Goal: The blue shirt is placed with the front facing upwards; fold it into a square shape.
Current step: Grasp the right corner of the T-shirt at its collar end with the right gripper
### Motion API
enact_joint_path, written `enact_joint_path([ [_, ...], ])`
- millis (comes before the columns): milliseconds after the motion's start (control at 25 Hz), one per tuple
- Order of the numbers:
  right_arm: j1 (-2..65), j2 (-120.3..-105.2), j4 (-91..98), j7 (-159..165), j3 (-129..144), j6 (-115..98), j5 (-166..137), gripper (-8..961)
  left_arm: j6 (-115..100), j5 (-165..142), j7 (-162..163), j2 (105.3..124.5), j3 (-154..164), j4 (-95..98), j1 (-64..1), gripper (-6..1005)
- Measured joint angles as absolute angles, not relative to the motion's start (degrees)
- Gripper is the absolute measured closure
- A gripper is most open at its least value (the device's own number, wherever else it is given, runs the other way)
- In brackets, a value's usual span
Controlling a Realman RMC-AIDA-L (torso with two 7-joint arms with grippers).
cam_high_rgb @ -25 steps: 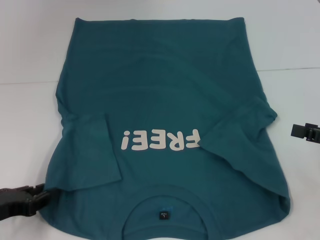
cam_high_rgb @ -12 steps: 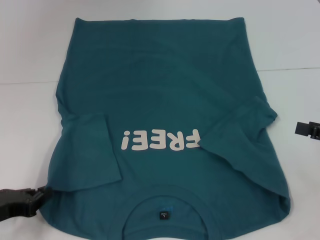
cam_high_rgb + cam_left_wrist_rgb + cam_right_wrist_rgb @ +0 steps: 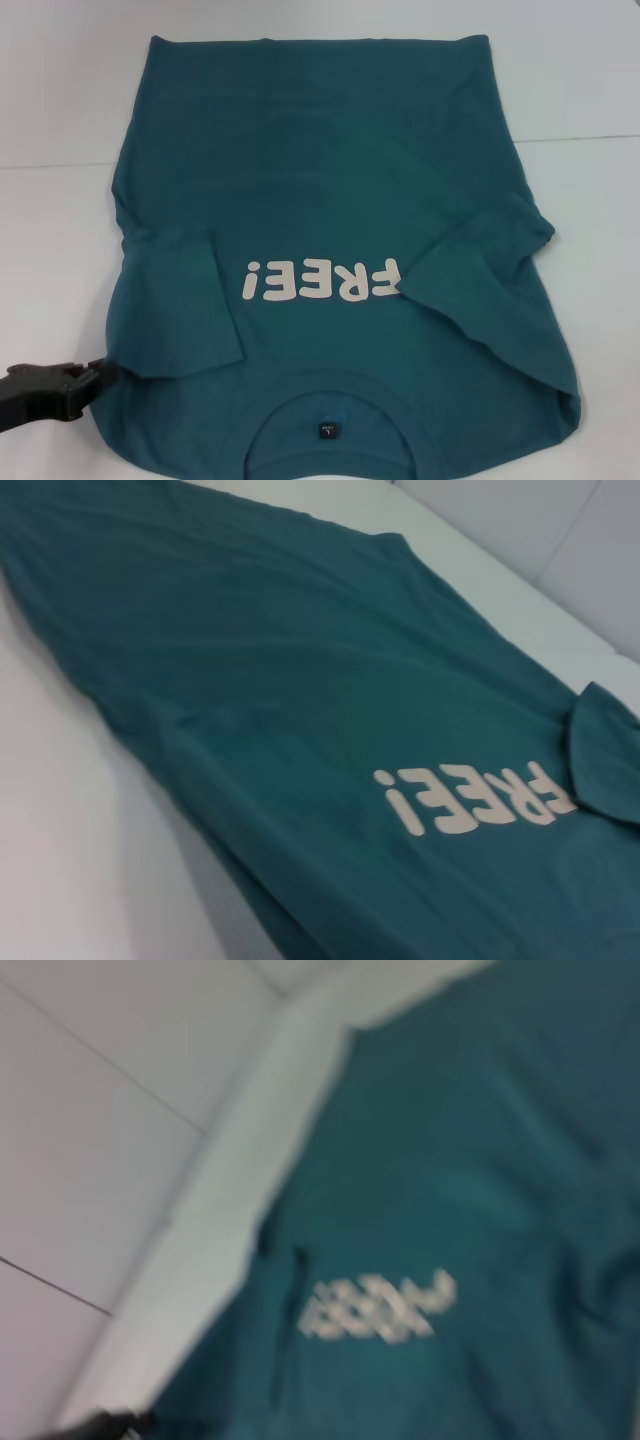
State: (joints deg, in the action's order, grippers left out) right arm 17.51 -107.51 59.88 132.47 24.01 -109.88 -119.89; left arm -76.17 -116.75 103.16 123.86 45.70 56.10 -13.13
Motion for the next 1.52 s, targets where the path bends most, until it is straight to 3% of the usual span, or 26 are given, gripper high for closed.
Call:
enact_joint_path([
  [160,19.2,-104.28,57.8,137.1,23.9,-112.1,-127.0,110,-77.2,-116.7,103.4,123.82,45.7,56.6,-13.6,952],
  [440,21.1,-104.02,56.7,141.9,24.3,-112.7,-133.5,117,-78.7,-116.9,104.7,123.83,45.8,57.7,-15.6,950],
  [520,21.3,-104.28,56.4,141.7,24.2,-111.9,-134.5,119,-78.7,-116.8,104.8,123.84,45.9,57.7,-16.0,950],
  [880,23.6,-108.06,51.8,141.5,24.7,-106.8,-138.3,128,-78.8,-116.5,104.7,123.78,45.7,57.6,-15.9,950],
  [1520,27.3,-110.49,49.4,141.9,31.6,-100.7,-141.4,144,-78.7,-116.5,104.5,123.82,45.7,57.5,-15.9,952],
])
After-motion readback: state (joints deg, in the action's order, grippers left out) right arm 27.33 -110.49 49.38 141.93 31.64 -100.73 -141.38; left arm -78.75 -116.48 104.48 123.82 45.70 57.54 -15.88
